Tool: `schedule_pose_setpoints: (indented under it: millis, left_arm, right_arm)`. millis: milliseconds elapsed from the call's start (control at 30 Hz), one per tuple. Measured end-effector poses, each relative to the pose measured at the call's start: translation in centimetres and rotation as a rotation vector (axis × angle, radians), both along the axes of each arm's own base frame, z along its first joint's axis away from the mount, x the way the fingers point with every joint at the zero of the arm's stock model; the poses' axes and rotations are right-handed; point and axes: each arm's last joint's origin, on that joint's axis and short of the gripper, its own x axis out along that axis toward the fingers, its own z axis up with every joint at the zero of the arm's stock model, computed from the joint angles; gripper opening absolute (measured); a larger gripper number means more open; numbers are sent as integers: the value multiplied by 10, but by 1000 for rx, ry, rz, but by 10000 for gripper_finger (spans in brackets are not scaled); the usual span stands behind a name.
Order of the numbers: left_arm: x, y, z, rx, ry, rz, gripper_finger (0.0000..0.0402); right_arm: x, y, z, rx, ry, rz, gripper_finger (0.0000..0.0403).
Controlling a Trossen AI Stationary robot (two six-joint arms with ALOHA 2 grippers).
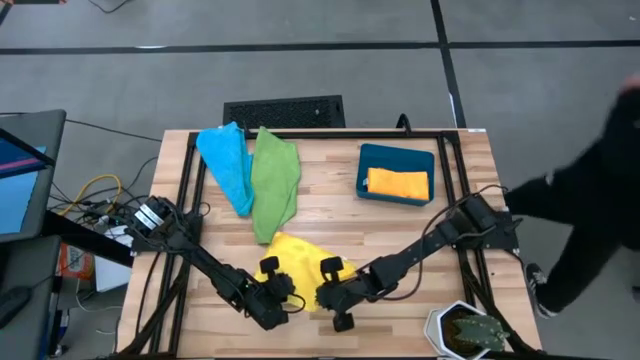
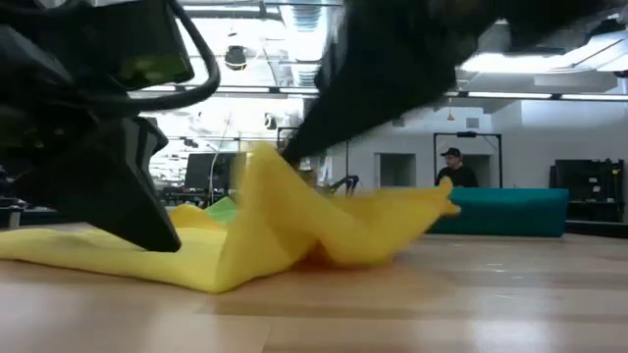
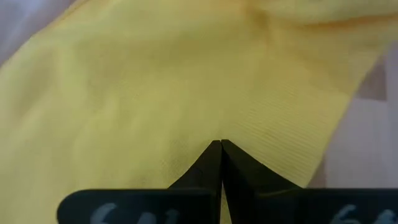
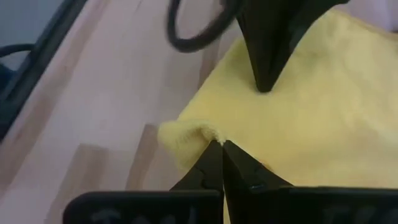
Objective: Fold microfiber towels
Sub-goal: Fold the yellow microfiber cloth
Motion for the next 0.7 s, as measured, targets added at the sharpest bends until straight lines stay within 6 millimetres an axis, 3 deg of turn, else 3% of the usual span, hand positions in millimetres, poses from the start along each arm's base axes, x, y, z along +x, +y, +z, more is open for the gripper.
schedule_pose_setpoints:
  millis: [100, 300, 533, 700]
  left_arm:
    - [1, 1, 0, 20, 16, -41, 0]
    - [2, 4, 0, 51, 49, -92, 0]
    - [3, 5, 0, 60, 51, -101, 0]
    - [3, 5, 1, 67, 57, -115, 0]
  right_arm:
    - [9, 1, -8, -4, 8, -10, 19]
    - [22, 0, -4, -17, -28, 6, 26]
    - [33, -16, -1, -13, -52, -7, 19]
    - [43, -21, -17, 46, -53, 29, 26]
